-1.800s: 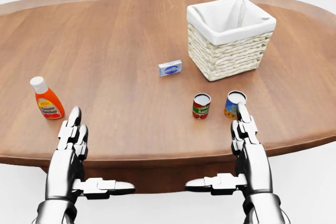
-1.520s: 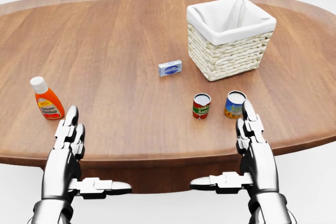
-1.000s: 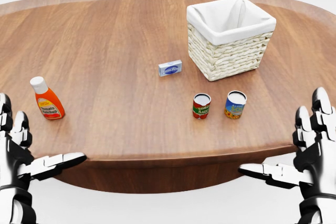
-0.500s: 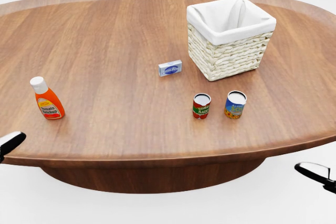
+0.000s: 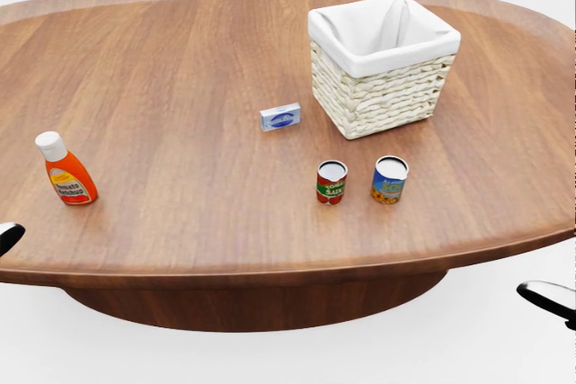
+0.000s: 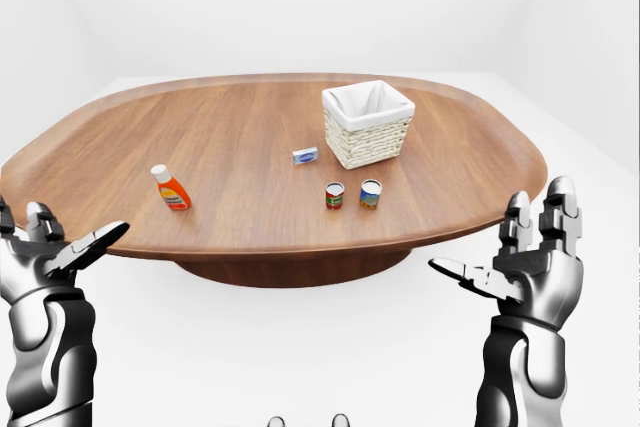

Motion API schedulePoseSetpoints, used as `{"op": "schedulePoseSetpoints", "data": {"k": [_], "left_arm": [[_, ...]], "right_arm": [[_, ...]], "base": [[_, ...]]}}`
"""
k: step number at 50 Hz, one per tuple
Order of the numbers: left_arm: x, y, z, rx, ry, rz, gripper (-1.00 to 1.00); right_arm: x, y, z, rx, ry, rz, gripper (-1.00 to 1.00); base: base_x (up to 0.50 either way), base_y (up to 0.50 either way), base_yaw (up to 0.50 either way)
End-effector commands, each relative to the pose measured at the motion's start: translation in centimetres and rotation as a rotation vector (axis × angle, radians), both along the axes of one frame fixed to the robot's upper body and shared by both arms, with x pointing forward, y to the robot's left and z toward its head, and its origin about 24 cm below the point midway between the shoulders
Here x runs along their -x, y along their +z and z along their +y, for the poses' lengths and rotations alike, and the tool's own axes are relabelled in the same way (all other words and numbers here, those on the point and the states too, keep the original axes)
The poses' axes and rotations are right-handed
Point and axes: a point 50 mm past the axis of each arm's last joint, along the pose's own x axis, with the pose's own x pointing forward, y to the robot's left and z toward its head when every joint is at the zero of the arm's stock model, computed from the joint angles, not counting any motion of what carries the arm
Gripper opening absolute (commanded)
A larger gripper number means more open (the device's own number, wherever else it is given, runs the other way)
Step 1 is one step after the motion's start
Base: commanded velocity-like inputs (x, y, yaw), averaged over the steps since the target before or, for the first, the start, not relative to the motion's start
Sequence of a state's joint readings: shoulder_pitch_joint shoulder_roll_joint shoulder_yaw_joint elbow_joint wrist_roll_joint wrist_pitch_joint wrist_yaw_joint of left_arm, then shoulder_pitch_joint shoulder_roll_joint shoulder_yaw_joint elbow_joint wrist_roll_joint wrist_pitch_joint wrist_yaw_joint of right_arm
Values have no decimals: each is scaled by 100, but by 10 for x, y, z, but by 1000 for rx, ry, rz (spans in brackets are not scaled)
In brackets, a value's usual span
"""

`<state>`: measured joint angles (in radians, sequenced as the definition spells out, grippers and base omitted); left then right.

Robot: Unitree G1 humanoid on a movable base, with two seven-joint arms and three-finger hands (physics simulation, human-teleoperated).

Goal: Pick up the tomato sauce, and put it in the basket.

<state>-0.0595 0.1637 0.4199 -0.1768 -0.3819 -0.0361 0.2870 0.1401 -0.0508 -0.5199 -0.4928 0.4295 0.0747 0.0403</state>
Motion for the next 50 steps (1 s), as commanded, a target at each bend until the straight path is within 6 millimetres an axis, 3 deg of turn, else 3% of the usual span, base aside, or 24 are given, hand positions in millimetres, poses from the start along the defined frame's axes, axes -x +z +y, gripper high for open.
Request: {"op": "schedulePoseSetpoints", "data": {"k": [1, 50], "left_arm": [[1, 0, -1, -2, 1, -7, 100], [1, 1, -1, -2, -2, -9, 100]], "right_arm": [[0, 0, 1, -2, 11, -3, 100], [-2, -1, 2, 2, 22, -3, 100]], "base": [[0, -20, 0], [0, -19, 0]]}}
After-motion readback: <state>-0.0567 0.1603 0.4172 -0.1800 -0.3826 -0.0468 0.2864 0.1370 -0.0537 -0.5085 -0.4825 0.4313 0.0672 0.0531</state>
